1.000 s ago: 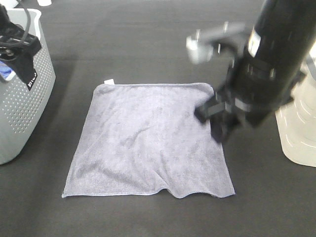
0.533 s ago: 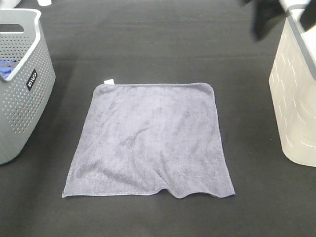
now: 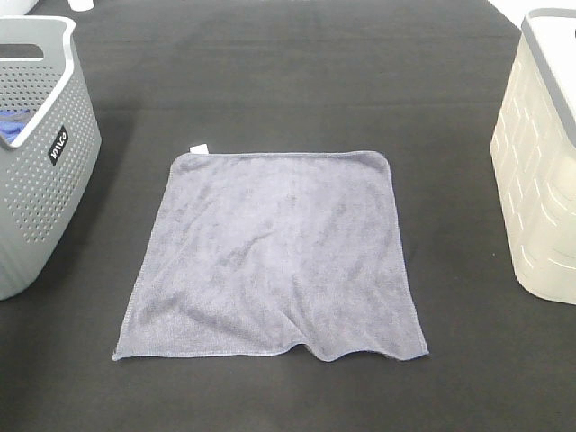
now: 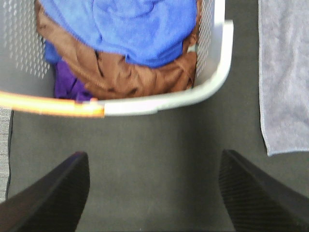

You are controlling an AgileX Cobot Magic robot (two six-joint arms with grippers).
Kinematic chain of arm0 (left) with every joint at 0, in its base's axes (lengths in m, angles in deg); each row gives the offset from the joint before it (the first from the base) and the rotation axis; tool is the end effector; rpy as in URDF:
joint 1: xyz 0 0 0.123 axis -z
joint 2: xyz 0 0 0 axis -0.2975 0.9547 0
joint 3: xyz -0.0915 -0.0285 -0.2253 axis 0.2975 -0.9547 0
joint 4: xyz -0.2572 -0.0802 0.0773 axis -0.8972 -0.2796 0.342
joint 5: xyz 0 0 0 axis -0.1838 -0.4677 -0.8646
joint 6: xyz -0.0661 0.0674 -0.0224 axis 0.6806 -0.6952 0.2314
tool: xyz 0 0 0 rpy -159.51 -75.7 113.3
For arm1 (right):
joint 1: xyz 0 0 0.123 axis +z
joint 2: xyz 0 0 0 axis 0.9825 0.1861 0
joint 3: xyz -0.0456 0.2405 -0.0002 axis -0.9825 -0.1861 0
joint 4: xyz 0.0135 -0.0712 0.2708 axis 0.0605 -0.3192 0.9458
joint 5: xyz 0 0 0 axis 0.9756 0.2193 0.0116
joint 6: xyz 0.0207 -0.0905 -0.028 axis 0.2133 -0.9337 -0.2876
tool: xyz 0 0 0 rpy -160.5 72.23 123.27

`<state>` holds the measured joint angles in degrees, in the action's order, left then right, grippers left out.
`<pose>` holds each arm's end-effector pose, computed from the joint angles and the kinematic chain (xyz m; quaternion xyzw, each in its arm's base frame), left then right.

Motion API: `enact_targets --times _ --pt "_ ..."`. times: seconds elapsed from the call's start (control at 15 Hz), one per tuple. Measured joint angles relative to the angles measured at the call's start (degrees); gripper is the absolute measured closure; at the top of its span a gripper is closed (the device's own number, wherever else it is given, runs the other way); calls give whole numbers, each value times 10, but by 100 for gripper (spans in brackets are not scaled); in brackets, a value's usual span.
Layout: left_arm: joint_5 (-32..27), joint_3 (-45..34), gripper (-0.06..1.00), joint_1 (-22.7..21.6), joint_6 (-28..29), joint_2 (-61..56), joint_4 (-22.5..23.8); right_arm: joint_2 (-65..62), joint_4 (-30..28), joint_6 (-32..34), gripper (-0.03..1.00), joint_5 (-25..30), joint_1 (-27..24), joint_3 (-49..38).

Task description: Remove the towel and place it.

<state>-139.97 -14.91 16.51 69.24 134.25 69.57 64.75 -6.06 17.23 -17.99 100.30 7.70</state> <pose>0.2265 0.0073 0.3376 -0.0168 0.9628 0.0215 0.2687 0.2043 0.0717 0.3508 -0.0901 0.9509 0.0461 0.2924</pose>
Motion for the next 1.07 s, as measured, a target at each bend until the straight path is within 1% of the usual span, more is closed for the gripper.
enact_targets --times 0.4,0.47,0.53,0.73,0.8,1.07 --pt "-1 -135 25 0 12 -231 9 -265 7 -33 34 1 0 -135" --pt "-1 -180 25 0 12 -307 9 -336 8 -55 34 2 0 -177" --pt "-1 -180 25 0 12 -307 9 -336 8 -55 34 2 0 -177" --pt "14 -252 25 0 11 -403 12 -424 17 -76 34 2 0 -245" --pt "18 -276 25 0 3 -451 11 -465 21 -84 34 2 0 -271" --pt "21 -310 25 0 -1 -556 11 -556 40 -90 35 -43 0 -354"
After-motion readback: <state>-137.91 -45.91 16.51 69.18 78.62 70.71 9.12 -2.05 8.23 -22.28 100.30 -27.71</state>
